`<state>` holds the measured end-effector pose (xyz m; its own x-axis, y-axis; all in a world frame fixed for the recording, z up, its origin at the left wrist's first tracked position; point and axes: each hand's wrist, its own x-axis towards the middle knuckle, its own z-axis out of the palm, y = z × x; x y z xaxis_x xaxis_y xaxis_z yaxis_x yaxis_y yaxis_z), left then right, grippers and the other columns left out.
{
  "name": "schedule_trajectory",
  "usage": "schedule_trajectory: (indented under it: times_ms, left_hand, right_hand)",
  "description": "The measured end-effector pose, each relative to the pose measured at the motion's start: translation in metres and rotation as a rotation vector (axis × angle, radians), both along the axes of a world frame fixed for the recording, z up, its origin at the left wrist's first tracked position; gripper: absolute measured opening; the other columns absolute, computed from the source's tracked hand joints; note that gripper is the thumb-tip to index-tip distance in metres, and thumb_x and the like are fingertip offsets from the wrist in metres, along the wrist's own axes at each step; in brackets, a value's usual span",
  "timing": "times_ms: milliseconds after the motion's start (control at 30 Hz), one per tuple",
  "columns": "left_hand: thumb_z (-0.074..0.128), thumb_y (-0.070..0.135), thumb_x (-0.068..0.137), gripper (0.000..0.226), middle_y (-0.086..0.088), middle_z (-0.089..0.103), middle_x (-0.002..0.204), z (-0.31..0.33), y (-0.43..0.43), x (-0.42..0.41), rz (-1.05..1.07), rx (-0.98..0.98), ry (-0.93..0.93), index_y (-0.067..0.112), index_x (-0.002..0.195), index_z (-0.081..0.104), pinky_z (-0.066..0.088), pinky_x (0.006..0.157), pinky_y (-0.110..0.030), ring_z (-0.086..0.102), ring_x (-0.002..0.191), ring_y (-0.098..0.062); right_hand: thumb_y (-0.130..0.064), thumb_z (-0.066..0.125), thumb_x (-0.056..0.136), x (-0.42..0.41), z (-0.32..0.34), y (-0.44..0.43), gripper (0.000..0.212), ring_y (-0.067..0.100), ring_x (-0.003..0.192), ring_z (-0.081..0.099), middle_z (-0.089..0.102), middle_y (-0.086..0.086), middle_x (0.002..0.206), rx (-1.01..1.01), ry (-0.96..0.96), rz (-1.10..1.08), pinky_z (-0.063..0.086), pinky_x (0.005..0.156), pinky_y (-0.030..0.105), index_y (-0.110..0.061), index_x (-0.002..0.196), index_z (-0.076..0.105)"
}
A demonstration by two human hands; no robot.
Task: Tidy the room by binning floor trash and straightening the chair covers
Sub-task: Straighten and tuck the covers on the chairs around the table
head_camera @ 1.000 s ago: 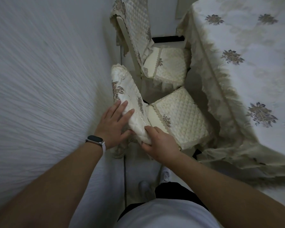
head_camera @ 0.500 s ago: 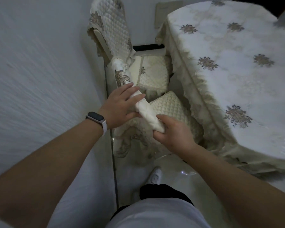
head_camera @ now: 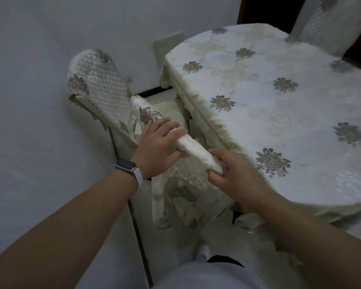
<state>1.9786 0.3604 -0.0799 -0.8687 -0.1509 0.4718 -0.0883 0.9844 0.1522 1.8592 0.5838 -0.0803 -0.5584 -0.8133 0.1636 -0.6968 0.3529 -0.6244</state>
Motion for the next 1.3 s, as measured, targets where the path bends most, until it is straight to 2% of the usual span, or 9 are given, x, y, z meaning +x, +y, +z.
schedule_trajectory:
  times_ms: [133, 233, 333, 567, 700, 767, 867, 1100, 1300]
  left_hand:
    - [0.065, 0.054, 0.085, 0.053, -0.009, 0.06, 0.129, 0.003, -0.002, -0.035, -0.026, 0.005, 0.045, 0.019, 0.124, 0.059, 0.037, 0.1, -0.064, 0.048, 0.128, -0.036]
    - [0.062, 0.058, 0.086, 0.053, -0.007, 0.059, 0.131, 0.007, -0.001, -0.056, -0.03, -0.008, 0.047, 0.022, 0.125, 0.057, 0.037, 0.099, -0.064, 0.047, 0.129, -0.034]
    - [0.057, 0.061, 0.086, 0.055, -0.006, 0.058, 0.135, 0.011, 0.0, -0.073, -0.012, -0.028, 0.033, 0.022, 0.124, 0.059, 0.035, 0.103, -0.063, 0.046, 0.132, -0.031]
    - [0.057, 0.063, 0.086, 0.061, -0.002, 0.05, 0.147, 0.02, -0.006, -0.111, -0.047, -0.059, -0.017, 0.02, 0.13, 0.059, 0.026, 0.109, -0.062, 0.04, 0.139, -0.024]
    - [0.053, 0.058, 0.087, 0.061, -0.004, 0.048, 0.149, 0.034, -0.03, -0.137, -0.195, 0.041, -0.017, 0.021, 0.136, 0.057, 0.022, 0.114, -0.055, 0.044, 0.137, -0.024]
    - [0.053, 0.051, 0.088, 0.059, -0.007, 0.049, 0.147, 0.04, -0.047, -0.15, -0.289, 0.102, -0.007, 0.018, 0.136, 0.057, 0.027, 0.112, -0.054, 0.046, 0.134, -0.026]
    - [0.054, 0.045, 0.089, 0.054, -0.009, 0.052, 0.143, 0.039, -0.074, -0.166, -0.407, 0.126, -0.009, 0.014, 0.134, 0.059, 0.032, 0.109, -0.052, 0.047, 0.131, -0.026]
    - [0.06, 0.043, 0.087, 0.05, -0.01, 0.063, 0.121, 0.026, -0.131, -0.199, -0.525, 0.124, 0.057, 0.011, 0.125, 0.063, 0.038, 0.1, -0.044, 0.055, 0.112, -0.028]
    - [0.061, 0.045, 0.087, 0.049, -0.01, 0.067, 0.108, 0.019, -0.148, -0.216, -0.62, 0.123, 0.155, 0.008, 0.119, 0.067, 0.039, 0.09, -0.038, 0.057, 0.1, -0.025]
  right_hand:
    - [-0.036, 0.063, 0.083, -0.023, 0.007, 0.001, 0.051, 0.025, 0.084, 0.064, 0.064, -0.003, 0.112, 0.028, 0.18, -0.052, 0.051, 0.062, 0.036, -0.028, 0.132, 0.052]
    - [-0.032, 0.061, 0.081, -0.034, 0.01, -0.003, 0.049, 0.025, 0.075, 0.063, 0.063, -0.002, 0.11, 0.056, 0.314, -0.06, 0.039, 0.05, 0.026, -0.023, 0.129, 0.052]
    - [-0.03, 0.06, 0.077, -0.042, 0.013, -0.013, 0.05, 0.026, 0.068, 0.059, 0.061, 0.002, 0.103, 0.089, 0.393, -0.11, 0.029, 0.047, 0.024, -0.017, 0.125, 0.055]
    - [-0.039, 0.072, 0.076, -0.071, 0.015, -0.038, 0.056, 0.029, 0.064, 0.058, 0.059, 0.008, 0.092, 0.083, 0.47, -0.202, 0.033, 0.045, 0.027, -0.013, 0.123, 0.056]
    - [-0.04, 0.064, 0.078, -0.088, 0.011, -0.041, 0.055, 0.029, 0.062, 0.055, 0.059, 0.008, 0.09, 0.055, 0.517, -0.242, 0.036, 0.043, 0.029, -0.015, 0.126, 0.056]
    - [-0.042, 0.056, 0.077, -0.093, 0.01, -0.044, 0.055, 0.029, 0.06, 0.054, 0.059, 0.008, 0.088, 0.056, 0.533, -0.271, 0.037, 0.042, 0.029, -0.015, 0.124, 0.058]
    - [-0.04, 0.061, 0.073, -0.102, 0.011, -0.05, 0.055, 0.029, 0.057, 0.053, 0.059, 0.008, 0.085, 0.079, 0.542, -0.353, 0.041, 0.041, 0.028, -0.013, 0.12, 0.059]
    - [-0.055, 0.061, 0.073, -0.117, 0.02, -0.071, 0.056, 0.027, 0.064, 0.057, 0.061, 0.004, 0.084, 0.152, 0.563, -0.488, 0.037, 0.049, 0.027, -0.014, 0.111, 0.064]
    - [-0.06, 0.062, 0.075, -0.117, 0.025, -0.086, 0.055, 0.024, 0.066, 0.058, 0.061, 0.003, 0.084, 0.173, 0.556, -0.555, 0.046, 0.047, 0.031, -0.015, 0.106, 0.065]
